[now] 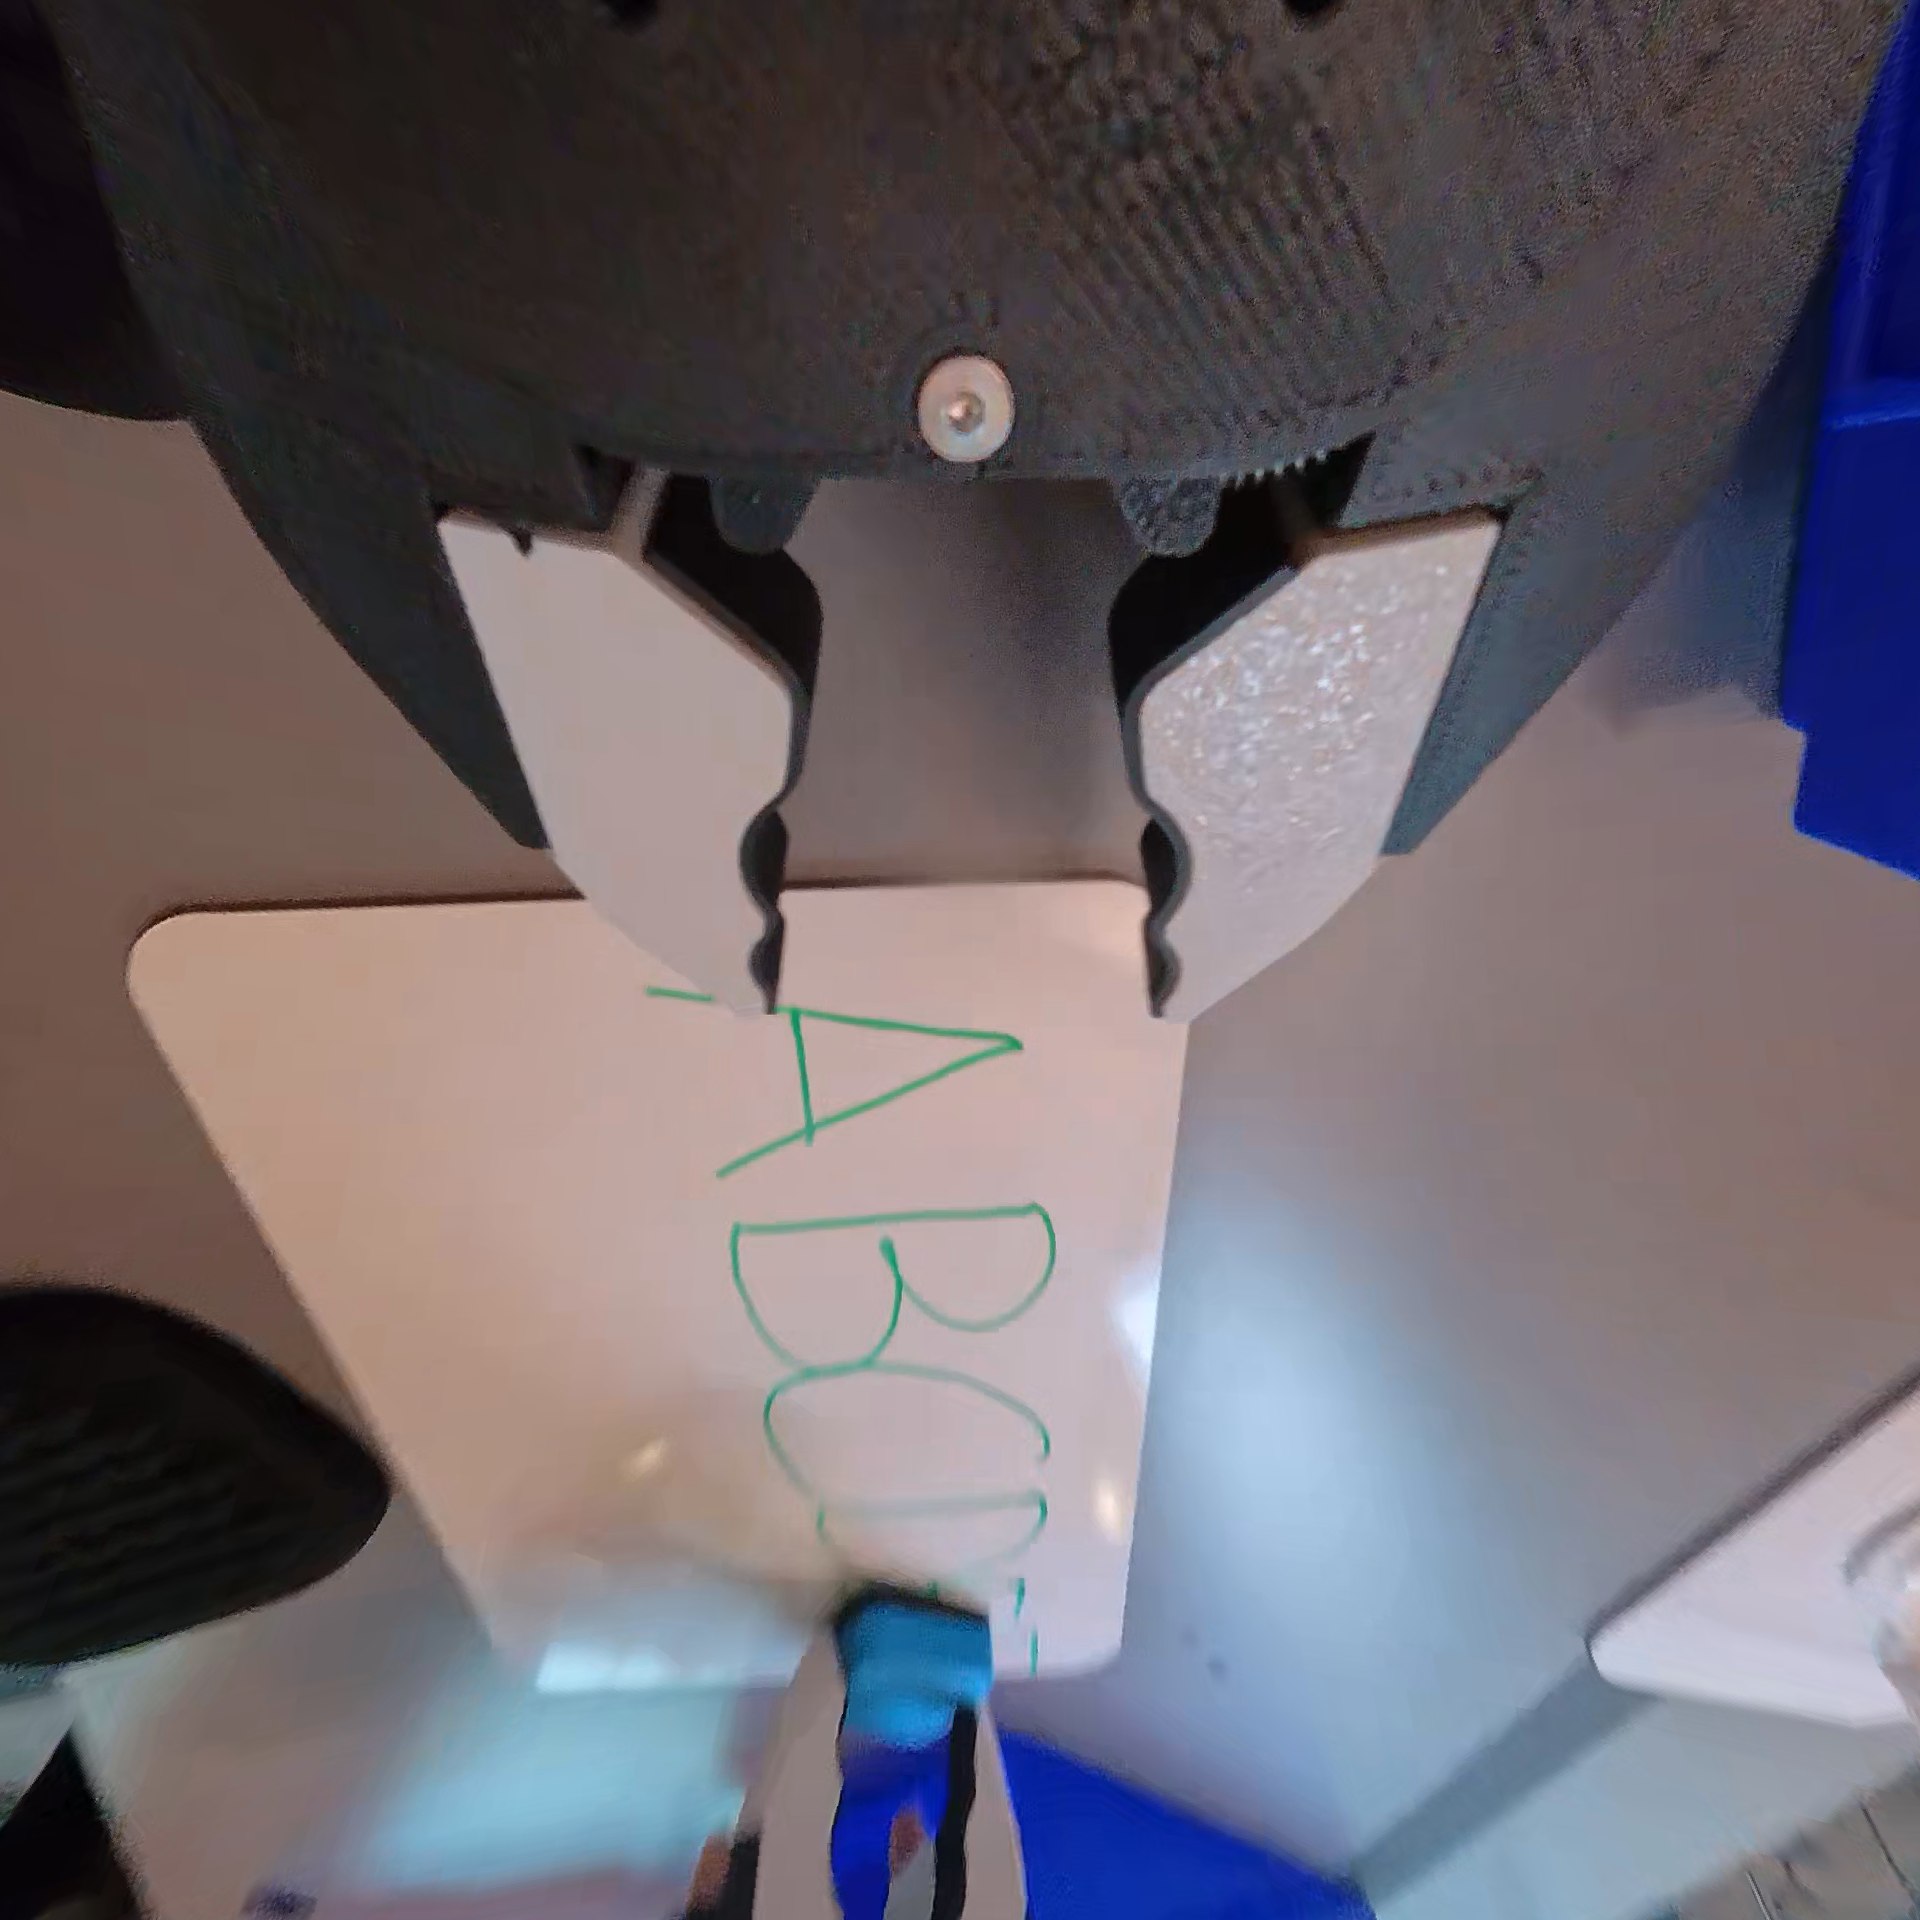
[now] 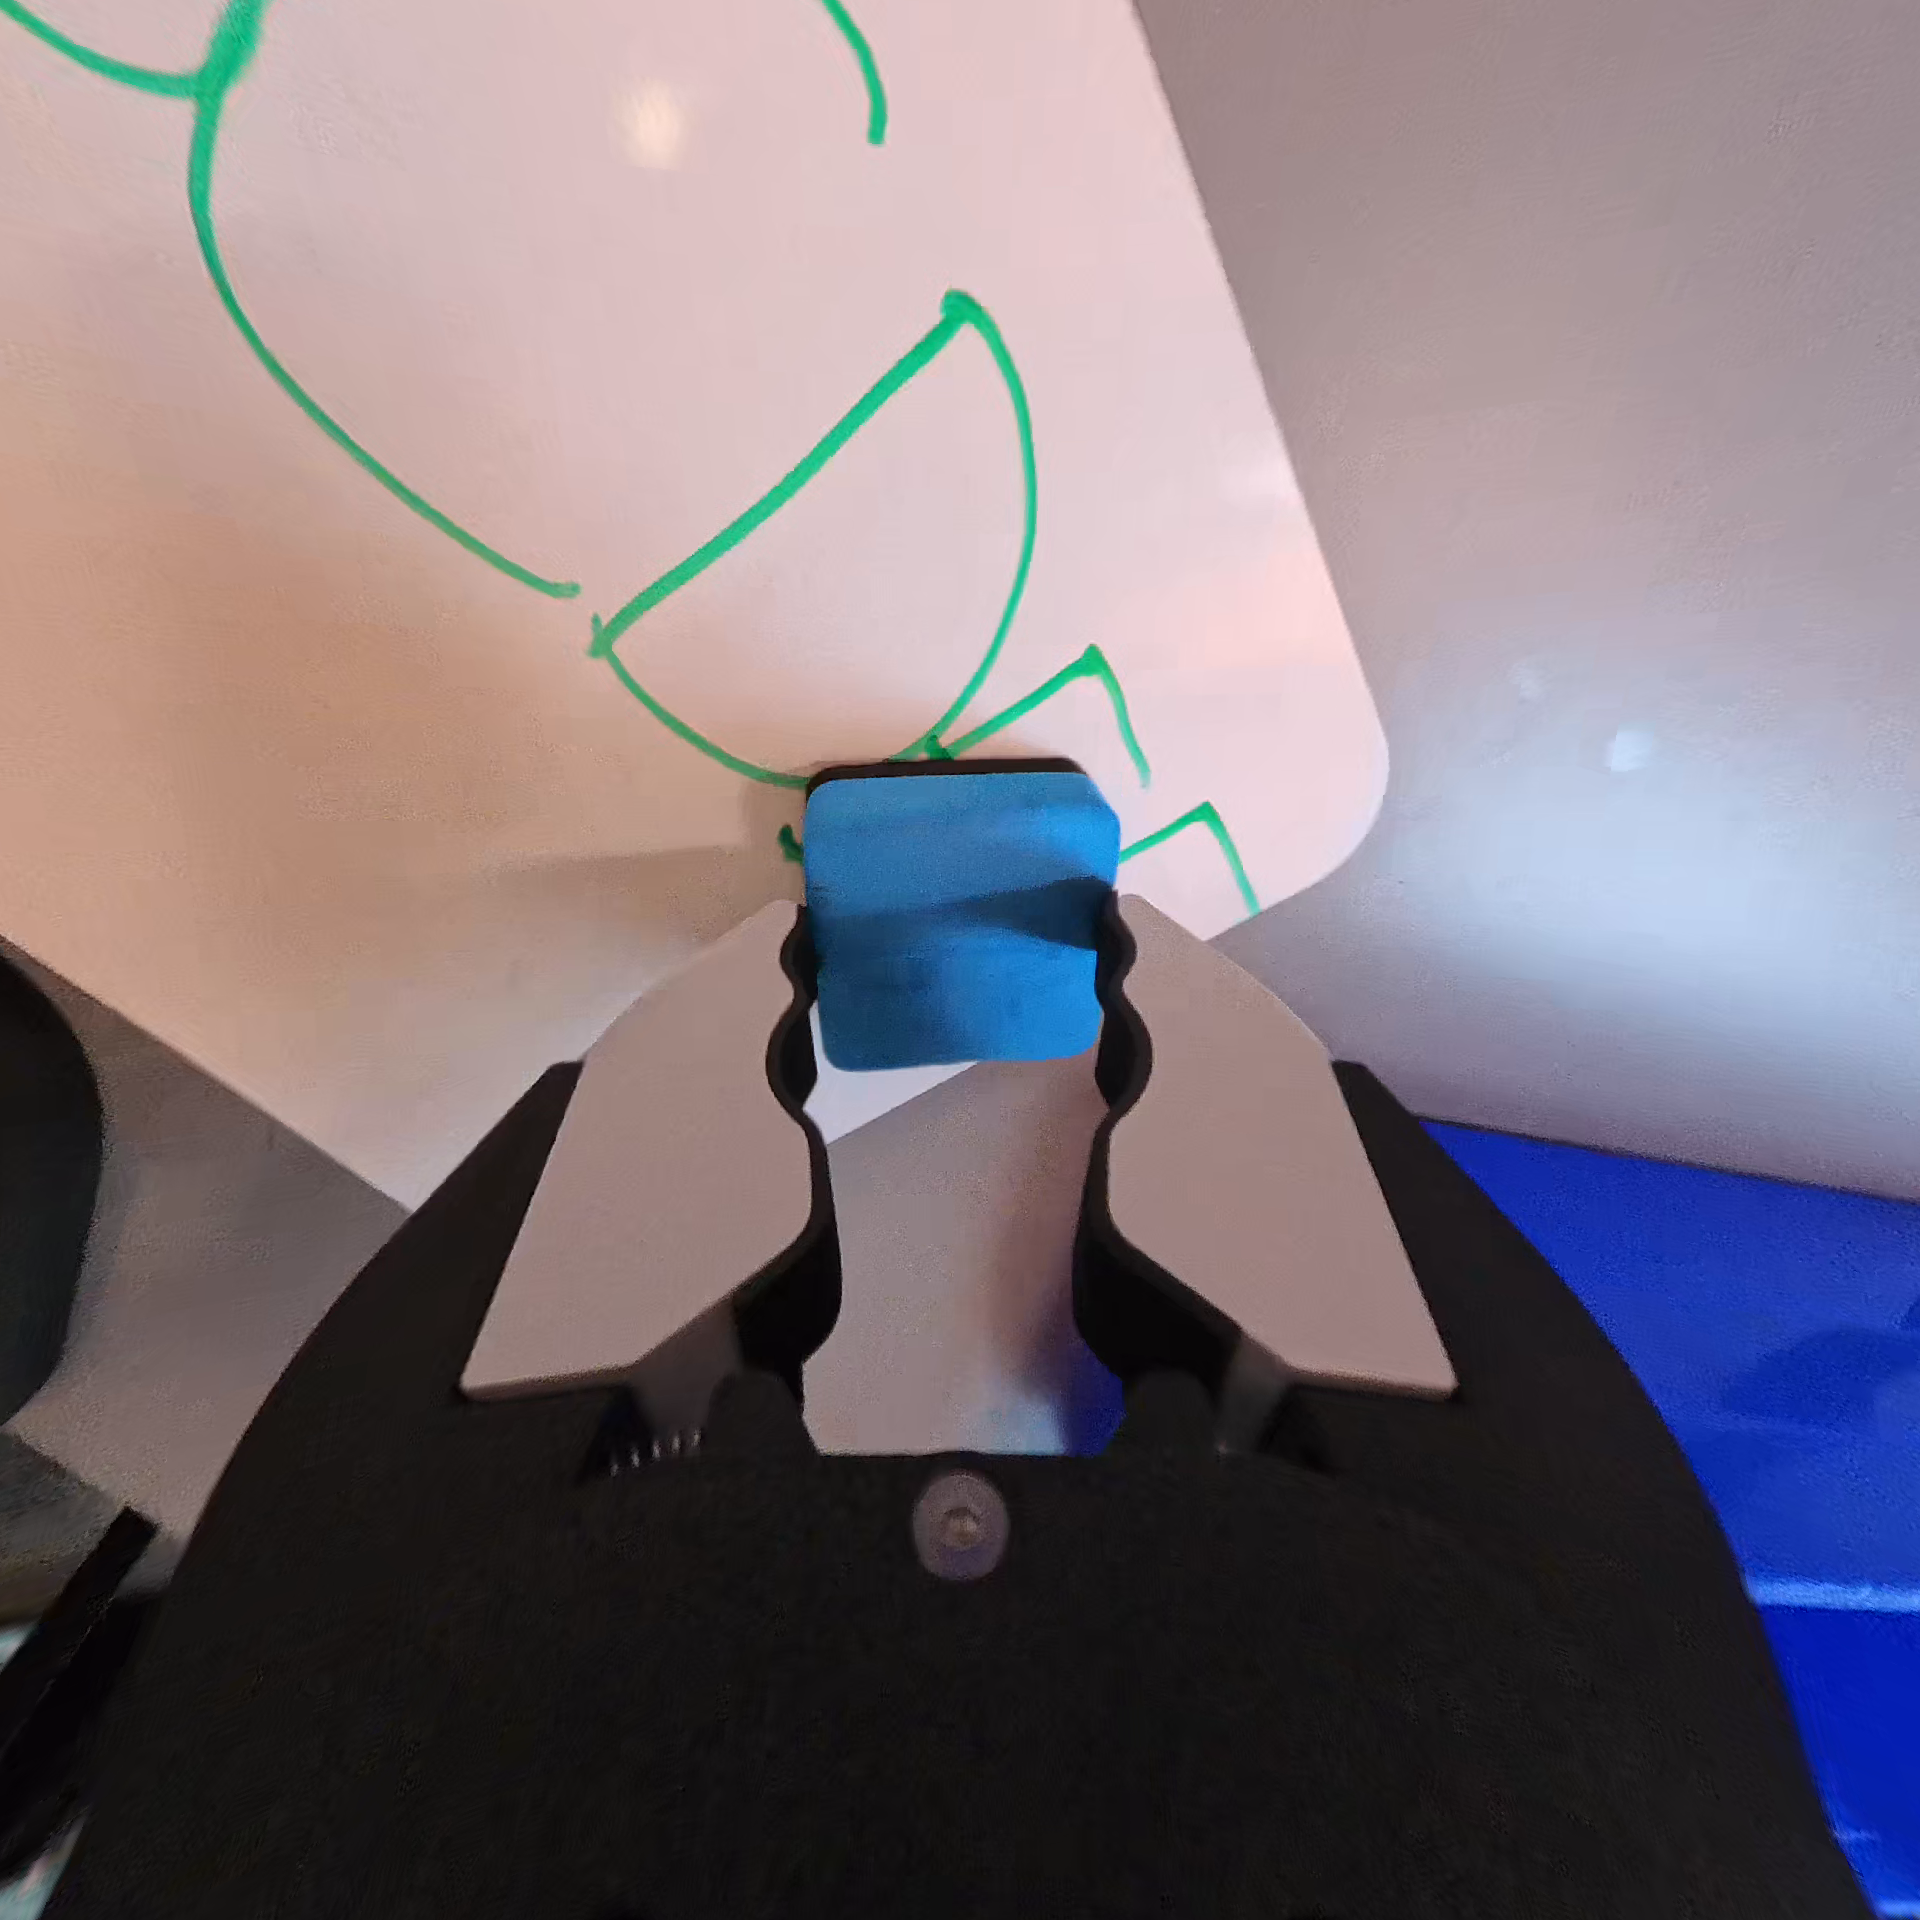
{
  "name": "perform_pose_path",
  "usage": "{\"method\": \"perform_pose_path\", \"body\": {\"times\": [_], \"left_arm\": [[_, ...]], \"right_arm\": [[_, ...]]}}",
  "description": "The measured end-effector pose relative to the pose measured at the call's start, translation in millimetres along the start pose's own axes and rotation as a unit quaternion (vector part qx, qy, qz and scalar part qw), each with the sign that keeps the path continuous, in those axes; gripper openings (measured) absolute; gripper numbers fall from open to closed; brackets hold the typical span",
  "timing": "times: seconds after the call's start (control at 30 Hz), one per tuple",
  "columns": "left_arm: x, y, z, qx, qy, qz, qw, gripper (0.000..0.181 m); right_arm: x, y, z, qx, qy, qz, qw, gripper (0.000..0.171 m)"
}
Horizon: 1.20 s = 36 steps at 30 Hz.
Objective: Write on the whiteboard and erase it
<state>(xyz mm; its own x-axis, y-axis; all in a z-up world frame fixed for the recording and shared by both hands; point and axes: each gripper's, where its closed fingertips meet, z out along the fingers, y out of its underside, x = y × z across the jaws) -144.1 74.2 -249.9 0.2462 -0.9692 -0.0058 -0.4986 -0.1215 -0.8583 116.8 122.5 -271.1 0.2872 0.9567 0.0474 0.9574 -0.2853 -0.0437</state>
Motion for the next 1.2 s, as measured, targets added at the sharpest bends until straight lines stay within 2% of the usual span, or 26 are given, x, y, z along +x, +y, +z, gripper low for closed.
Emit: {"method": "perform_pose_path", "body": {"times": [0.13,0.23,0.33,0.4,0.5,0.57,0.67,0.73,0.83,0.93,1.03,1.1,1.2], "left_arm": [[4.8,25.5,12.6,-0.085,-0.003,0.003,0.996,0.094],[5.6,25.1,14.1,-0.09,-0.007,0.001,0.996,0.096],[8.9,25.8,14.6,-0.096,-0.004,0.0,0.995,0.097],[13.8,26.2,14.0,-0.103,0.008,0.004,0.995,0.093],[19.6,29.0,11.1,-0.119,0.024,0.008,0.993,0.092],[20.2,31.6,6.1,-0.126,0.031,0.013,0.991,0.094],[20.8,32.9,-11.0,-0.135,0.052,0.015,0.989,0.099],[23.2,44.9,-21.2,-0.17,0.064,0.03,0.983,0.104],[32.9,56.2,-24.4,-0.196,0.087,0.053,0.975,0.107],[38.9,56.3,-23.5,-0.2,0.096,0.063,0.973,0.109],[39.6,56.3,-23.6,-0.196,0.097,0.063,0.974,0.108],[39.1,55.4,-23.0,-0.194,0.094,0.06,0.975,0.105],[39.1,54.2,-21.6,-0.189,0.093,0.059,0.976,0.103]], "right_arm": [[32.0,6.3,2.8,0.008,0.037,0.059,0.998,0.053],[39.6,-6.7,3.9,0.01,0.042,0.062,0.997,0.053],[-6.5,-22.5,2.1,0.026,0.02,-0.007,0.999,0.052],[-31.8,-18.7,-0.9,0.022,-0.009,-0.035,0.999,0.052],[7.7,-6.4,2.2,0.011,0.029,0.025,0.999,0.052],[19.6,-16.4,3.4,0.031,0.021,0.055,0.998,0.052],[-6.6,-29.2,2.8,0.036,0.028,-0.016,0.999,0.052],[-26.8,-22.3,0.5,0.023,0.008,-0.038,0.999,0.052],[-11.9,-8.8,2.1,0.015,0.019,-0.01,1.0,0.053],[-3.2,-27.6,3.1,0.036,0.033,-0.004,0.999,0.052],[-42.6,-49.1,1.8,0.041,0.023,-0.075,0.996,0.052],[-69.5,-46.3,-0.1,0.034,0.006,-0.115,0.993,0.052],[-37.2,-29.8,1.0,0.016,0.016,-0.061,0.998,0.052]]}}
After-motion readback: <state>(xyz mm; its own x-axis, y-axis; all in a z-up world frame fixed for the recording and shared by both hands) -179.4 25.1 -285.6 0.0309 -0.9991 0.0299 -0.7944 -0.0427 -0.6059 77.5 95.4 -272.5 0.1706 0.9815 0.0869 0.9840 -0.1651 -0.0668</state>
